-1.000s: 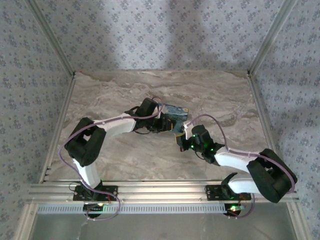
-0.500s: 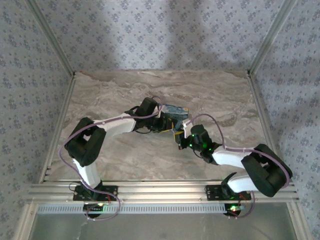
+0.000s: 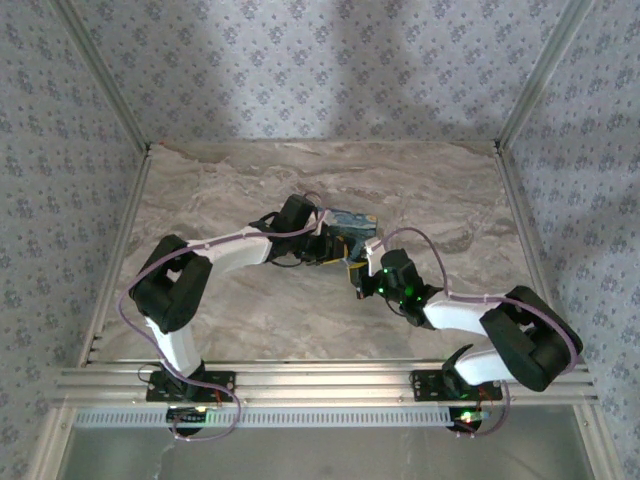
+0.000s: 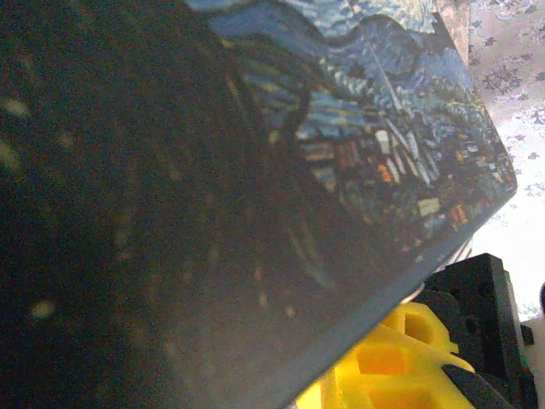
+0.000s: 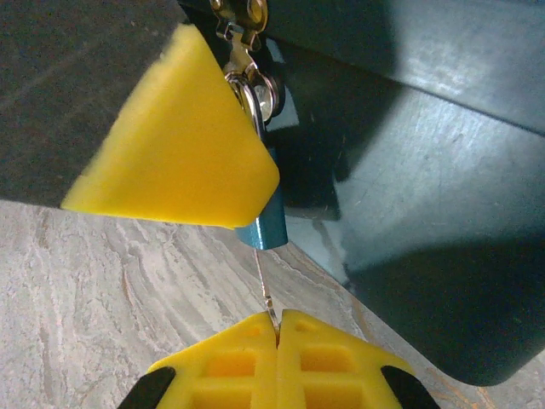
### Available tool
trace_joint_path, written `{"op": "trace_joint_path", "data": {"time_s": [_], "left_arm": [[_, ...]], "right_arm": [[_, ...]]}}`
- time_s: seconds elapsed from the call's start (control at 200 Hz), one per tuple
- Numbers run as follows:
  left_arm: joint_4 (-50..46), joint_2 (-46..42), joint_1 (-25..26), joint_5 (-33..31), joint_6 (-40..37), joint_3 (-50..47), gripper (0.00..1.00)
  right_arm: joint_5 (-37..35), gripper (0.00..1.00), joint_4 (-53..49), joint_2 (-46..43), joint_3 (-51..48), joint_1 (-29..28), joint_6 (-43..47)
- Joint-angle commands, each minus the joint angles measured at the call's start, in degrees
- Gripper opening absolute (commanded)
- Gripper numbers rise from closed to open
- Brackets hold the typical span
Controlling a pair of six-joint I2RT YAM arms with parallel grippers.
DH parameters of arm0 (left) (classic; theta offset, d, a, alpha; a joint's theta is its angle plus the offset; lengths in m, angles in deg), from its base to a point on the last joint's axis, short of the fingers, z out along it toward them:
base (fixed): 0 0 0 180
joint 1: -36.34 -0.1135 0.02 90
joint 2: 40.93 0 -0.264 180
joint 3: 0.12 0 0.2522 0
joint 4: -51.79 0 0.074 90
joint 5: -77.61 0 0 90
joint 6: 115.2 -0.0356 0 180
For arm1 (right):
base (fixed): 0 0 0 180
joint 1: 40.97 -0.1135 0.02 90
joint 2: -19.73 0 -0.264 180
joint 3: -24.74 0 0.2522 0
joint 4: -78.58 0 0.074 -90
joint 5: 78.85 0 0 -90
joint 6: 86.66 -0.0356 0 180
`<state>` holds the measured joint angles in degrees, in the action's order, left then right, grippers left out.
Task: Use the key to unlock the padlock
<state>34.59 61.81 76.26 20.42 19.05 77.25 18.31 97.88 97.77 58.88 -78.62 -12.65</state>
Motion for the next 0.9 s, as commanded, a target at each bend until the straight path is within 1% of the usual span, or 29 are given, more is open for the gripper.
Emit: {"op": "trace_joint_path", "data": {"time_s": [0.0,0.894], "left_arm": [[1.68,-1.84,0.41,1.99,0.05,1.68,0.24],[2.12,-1.84,0.34,2.38,0.63,1.49,0.24]], "right_arm": [[-1.08,0.00,1.82,0.45,-0.18,-0.22,0.52],[0.49,0.00,6.53,0.53,-1.26,1.48,-2.25]]}}
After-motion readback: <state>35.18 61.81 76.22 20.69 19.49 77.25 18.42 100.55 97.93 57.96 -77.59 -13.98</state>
